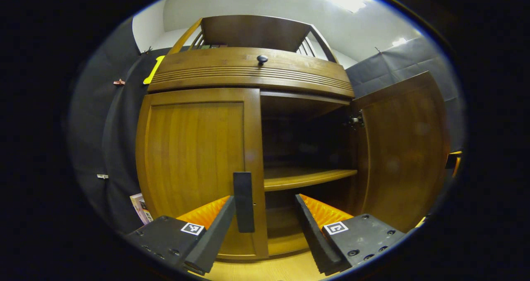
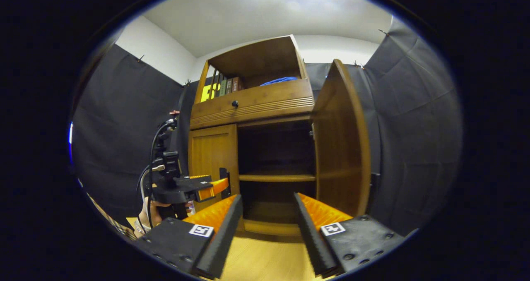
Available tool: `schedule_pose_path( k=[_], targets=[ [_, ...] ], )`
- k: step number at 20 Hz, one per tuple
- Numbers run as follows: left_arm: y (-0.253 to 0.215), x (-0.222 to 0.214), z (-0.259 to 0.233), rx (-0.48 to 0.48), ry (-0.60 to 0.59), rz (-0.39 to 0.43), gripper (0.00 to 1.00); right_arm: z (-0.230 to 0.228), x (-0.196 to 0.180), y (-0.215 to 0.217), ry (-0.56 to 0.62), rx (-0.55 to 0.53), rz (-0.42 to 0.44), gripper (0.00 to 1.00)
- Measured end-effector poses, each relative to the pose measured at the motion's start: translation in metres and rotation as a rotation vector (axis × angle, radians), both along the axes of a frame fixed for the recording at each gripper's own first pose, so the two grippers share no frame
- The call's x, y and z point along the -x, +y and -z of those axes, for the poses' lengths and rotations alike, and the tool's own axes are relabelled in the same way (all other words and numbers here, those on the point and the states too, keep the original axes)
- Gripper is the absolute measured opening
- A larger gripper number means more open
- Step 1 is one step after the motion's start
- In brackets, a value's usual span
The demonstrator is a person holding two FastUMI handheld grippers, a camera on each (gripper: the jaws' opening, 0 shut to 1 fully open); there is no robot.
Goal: Open the right door of the double-door shoe cabinet with the right hand, and open the left door with the left hand.
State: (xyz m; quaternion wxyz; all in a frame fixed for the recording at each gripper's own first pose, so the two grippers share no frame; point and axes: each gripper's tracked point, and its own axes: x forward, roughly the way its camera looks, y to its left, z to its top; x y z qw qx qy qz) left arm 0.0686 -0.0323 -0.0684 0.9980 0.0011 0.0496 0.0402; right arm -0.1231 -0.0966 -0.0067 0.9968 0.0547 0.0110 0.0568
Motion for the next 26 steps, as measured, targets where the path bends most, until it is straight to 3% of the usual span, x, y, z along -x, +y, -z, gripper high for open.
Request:
schedule_pose_path(
  k=[2,6,11,14,18,21,25,26],
  targets=[
    [0.01,-0.011,0.006,0.001,-0.004,-0.016,0.89,0.003,-0.012,0.008,0.008,0.016,-0.012,1.0],
    [0.02,-0.037,0.014,-0.019,-0.024,-0.025,0.86,0.011,-0.033,0.017,0.027,0.003,-0.046,0.96],
    [0.019,-0.063,0.029,-0.052,-0.006,-0.015,0.75,0.019,-0.052,0.016,0.036,0.0,-0.054,0.96],
    [0.024,-0.065,0.032,-0.039,-0.011,-0.048,0.65,0.022,-0.056,0.011,0.036,0.002,-0.049,0.96],
    [0.029,-0.067,0.033,0.035,-0.033,-0.04,0.37,0.025,-0.067,0.004,0.042,-0.009,-0.032,0.96],
    [0.029,-0.064,0.034,0.019,-0.012,-0.034,0.34,0.03,-0.068,-0.001,0.062,-0.049,-0.027,0.96],
    [0.027,-0.043,0.028,0.072,-0.006,0.01,0.32,0.034,-0.072,0.001,0.065,-0.051,-0.036,0.98],
    [0.026,-0.034,0.027,0.084,-0.002,0.03,0.31,0.036,-0.072,0.001,0.064,-0.041,-0.029,0.88]
  ],
)
